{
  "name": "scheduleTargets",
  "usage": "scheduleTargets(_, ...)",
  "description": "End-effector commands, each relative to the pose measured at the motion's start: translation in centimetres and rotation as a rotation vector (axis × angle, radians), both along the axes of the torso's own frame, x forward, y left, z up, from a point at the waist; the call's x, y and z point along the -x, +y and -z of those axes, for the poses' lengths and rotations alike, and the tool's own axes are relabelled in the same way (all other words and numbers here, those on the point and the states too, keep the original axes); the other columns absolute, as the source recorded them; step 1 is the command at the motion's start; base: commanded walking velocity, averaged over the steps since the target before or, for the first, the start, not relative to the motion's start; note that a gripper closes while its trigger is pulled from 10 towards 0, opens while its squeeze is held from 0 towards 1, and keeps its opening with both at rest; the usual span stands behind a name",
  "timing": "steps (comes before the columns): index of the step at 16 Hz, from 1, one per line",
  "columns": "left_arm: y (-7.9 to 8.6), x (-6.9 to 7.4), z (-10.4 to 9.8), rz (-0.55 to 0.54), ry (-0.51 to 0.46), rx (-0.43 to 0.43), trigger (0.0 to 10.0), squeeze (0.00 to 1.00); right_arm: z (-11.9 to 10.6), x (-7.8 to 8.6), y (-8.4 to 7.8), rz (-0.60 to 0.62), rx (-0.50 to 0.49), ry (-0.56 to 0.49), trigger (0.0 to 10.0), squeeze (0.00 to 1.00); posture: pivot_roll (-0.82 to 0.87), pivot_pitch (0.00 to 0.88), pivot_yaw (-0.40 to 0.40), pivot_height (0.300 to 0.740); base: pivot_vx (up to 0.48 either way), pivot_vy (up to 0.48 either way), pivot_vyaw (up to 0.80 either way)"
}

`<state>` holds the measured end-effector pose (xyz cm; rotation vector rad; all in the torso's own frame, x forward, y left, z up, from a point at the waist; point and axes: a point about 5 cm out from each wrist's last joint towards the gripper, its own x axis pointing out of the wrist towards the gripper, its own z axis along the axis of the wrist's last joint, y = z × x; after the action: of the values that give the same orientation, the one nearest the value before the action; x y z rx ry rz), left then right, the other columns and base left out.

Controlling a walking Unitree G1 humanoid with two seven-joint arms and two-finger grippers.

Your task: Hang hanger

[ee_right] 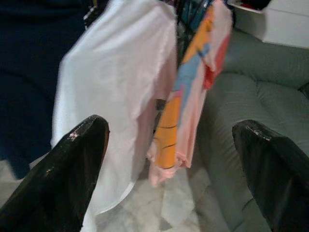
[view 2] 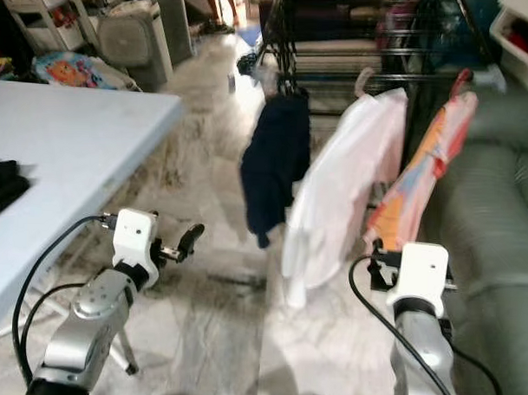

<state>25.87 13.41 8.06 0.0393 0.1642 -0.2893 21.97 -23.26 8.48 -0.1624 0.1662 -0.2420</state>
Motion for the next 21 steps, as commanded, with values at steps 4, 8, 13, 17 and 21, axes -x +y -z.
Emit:
scheduleTargets(4, 1.1, 0.4, -0.1, -0.021, -0.022, -0.032, 10.0, 0.0, -0.5, -0.5, 0.8, -0.028, 0.007, -0.02, 10.0, 0.0, -0.05, 0.0, 0.068, 0.74, 0.0, 0.0, 0.0)
scheduleTargets(8, 0.7, 0.1, -0.6, 0.021, -0.035, 0.009, 10.0, 0.0, -0.5, -0.7, 0.6, -0.008, 0.013, -0.025, 10.0, 0.0, -0.05, 0.0, 0.077, 0.74, 0.0, 0.0, 0.0)
scheduleTargets(13, 0.2, -0.1, -0.9, 0.067, -0.069, -0.009, 10.0, 0.0, -0.7, -0.7, 0.5, -0.002, 0.019, -0.038, 10.0, 0.0, -0.07, 0.0, 0.086, 0.74, 0.0, 0.453, 0.0)
scheduleTargets(17, -0.1, -0.3, -1.1, 0.061, -0.079, -0.004, 10.0, 0.0, -1.3, -1.5, 0.1, 0.013, 0.018, -0.063, 10.0, 0.0, -0.07, 0.0, 0.087, 0.74, 0.27, 0.398, 0.0)
scheduleTargets(21, -0.1, -0.3, -1.4, 0.073, -0.115, 0.015, 10.0, 0.0, -1.4, -2.1, 0.2, 0.009, 0.008, -0.081, 10.0, 0.0, -0.07, 0.0, 0.089, 0.74, 0.0, 0.0, 0.0)
